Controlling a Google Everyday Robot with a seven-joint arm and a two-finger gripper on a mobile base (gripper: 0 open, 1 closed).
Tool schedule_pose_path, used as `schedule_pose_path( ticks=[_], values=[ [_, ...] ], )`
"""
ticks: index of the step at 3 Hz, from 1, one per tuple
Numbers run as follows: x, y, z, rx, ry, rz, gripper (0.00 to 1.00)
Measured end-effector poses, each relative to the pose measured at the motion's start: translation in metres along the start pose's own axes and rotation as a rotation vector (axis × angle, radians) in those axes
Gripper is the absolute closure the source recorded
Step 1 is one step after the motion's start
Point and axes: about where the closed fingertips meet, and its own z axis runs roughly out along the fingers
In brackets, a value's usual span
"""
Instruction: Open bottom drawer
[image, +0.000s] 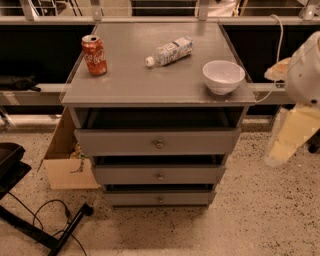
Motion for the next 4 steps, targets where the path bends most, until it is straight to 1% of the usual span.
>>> schedule_pose_path(
  ticks=[1, 2, 3, 4],
  values=[
    [0.008, 0.02, 0.061, -0.001, -0.003, 0.009, 0.0],
    [0.025, 0.042, 0.144, -0.043, 0.035, 0.019, 0.0],
    [0.045, 0.058, 0.219, -0.075, 0.089, 0.011, 0.0],
    [0.062, 0.067, 0.279, -0.102, 0.125, 0.002, 0.0]
  ],
)
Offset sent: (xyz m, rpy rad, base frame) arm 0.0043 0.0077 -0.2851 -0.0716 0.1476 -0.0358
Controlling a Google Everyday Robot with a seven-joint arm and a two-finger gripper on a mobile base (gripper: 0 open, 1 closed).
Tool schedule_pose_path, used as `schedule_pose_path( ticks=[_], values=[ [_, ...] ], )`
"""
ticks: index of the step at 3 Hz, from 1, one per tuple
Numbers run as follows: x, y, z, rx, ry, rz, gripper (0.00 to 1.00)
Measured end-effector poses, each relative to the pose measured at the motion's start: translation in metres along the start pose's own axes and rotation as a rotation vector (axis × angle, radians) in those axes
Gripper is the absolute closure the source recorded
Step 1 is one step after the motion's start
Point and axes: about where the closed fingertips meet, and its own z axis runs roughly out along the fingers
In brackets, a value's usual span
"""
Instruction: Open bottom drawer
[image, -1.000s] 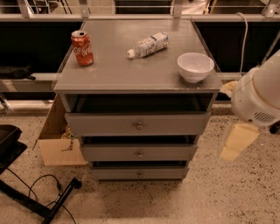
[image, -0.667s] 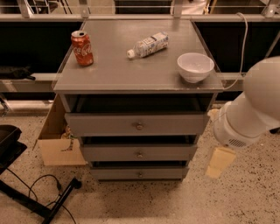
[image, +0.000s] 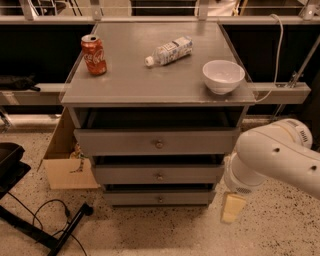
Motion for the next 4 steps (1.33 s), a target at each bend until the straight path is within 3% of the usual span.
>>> schedule_pose_path(
  ticks=[1, 2, 3, 4],
  values=[
    [0.007, 0.0, 0.057, -0.038, 0.01, 0.0, 0.0],
    [0.007, 0.0, 0.057, -0.038, 0.01, 0.0, 0.0],
    [0.003, 0.007, 0.082, -0.046, 0.026, -0.023, 0.0],
    [0.002, 0.019, 0.135, -0.06, 0.002, -0.067, 0.0]
  ],
)
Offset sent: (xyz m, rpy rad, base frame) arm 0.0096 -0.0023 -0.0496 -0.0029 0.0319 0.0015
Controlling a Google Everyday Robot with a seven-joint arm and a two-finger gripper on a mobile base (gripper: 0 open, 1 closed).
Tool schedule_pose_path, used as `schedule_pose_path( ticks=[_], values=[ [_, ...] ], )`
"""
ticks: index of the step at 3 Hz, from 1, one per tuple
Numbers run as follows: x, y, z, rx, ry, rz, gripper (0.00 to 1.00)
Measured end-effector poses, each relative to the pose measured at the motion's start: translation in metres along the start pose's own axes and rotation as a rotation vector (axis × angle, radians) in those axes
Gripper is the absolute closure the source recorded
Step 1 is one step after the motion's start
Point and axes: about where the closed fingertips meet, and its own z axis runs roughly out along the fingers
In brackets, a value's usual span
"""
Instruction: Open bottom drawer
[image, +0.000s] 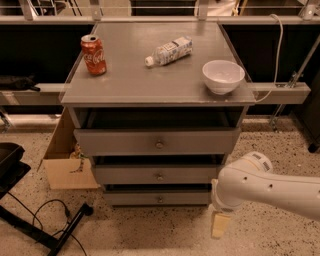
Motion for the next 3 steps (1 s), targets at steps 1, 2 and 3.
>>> schedule_pose_path(
  ticks=[1, 2, 3],
  values=[
    [-0.004, -0.004, 0.057, 0.004, -0.041, -0.039, 0.0],
    [-0.012, -0.015, 0.109, 0.006, -0.074, -0.086, 0.0],
    [-0.019, -0.027, 0.153, -0.015, -0.09, -0.114, 0.0]
  ],
)
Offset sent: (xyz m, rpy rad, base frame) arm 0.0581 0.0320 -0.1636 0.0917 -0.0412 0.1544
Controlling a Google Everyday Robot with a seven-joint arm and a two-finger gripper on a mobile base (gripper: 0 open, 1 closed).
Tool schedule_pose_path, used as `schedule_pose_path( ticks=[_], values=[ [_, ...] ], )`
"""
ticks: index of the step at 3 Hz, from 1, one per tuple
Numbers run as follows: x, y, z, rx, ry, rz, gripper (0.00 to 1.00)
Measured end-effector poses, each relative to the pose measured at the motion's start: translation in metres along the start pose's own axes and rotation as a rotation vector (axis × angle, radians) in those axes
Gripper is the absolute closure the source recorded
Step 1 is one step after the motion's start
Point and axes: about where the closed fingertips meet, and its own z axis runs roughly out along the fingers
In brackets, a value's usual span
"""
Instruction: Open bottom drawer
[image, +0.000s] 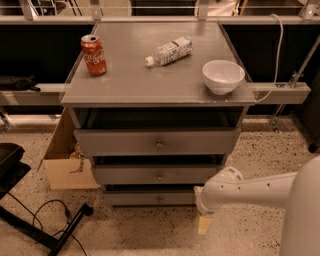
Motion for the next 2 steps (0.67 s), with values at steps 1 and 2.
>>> schedule_pose_path(
  ticks=[1, 2],
  values=[
    [0.001, -0.0137, 0.0433, -0.033, -0.012, -0.007, 0.0],
    [0.001, -0.0107, 0.0449, -0.032, -0.01, -0.006, 0.0]
  ],
)
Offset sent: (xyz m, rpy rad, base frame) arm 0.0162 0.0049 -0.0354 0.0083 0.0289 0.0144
